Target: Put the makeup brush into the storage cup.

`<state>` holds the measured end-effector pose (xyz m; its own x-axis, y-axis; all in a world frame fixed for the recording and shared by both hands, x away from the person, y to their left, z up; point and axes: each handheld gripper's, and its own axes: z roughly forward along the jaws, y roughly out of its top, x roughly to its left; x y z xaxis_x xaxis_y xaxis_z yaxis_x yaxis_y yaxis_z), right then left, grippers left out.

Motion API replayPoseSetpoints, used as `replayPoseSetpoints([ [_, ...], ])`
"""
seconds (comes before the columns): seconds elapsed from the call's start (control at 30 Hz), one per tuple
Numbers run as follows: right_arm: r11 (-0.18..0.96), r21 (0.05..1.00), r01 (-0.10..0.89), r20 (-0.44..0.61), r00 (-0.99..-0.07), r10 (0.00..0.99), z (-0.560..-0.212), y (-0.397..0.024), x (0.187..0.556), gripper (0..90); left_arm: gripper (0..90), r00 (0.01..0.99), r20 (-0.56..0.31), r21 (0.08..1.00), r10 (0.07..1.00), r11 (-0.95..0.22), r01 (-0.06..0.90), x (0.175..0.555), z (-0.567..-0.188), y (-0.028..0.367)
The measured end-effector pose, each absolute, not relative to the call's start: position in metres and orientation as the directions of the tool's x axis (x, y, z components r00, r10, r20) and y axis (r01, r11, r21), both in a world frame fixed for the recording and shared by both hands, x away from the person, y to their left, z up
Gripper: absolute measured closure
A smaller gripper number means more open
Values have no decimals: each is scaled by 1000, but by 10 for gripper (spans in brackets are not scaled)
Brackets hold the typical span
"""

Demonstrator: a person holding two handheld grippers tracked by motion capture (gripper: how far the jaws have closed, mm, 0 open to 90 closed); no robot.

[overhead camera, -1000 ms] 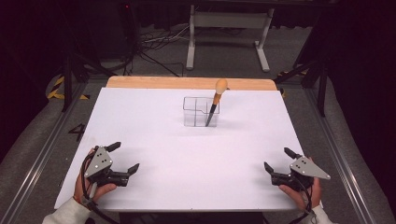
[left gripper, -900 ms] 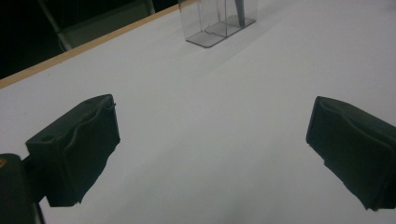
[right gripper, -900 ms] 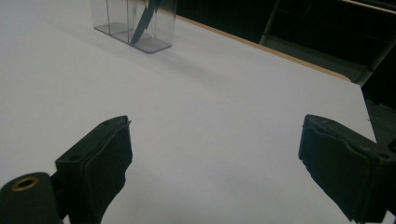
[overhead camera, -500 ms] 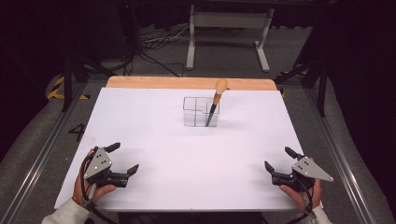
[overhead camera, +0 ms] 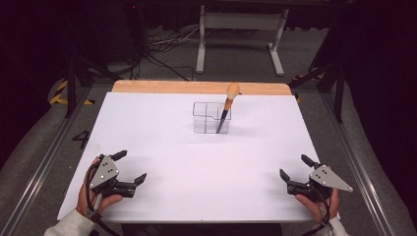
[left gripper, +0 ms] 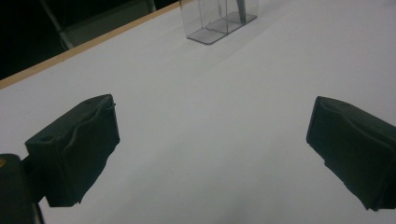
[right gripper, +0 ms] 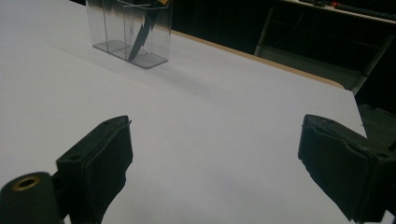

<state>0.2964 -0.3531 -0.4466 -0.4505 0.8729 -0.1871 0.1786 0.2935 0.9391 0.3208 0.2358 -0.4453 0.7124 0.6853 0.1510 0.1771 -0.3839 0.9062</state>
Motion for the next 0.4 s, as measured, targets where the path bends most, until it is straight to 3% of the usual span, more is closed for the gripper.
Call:
replayPoseSetpoints([
  [0.4, 291, 939, 184, -181, -454, 872, -449, -353, 298, 106, 31, 711, 146, 902, 688, -387, 190, 324, -447, 234],
])
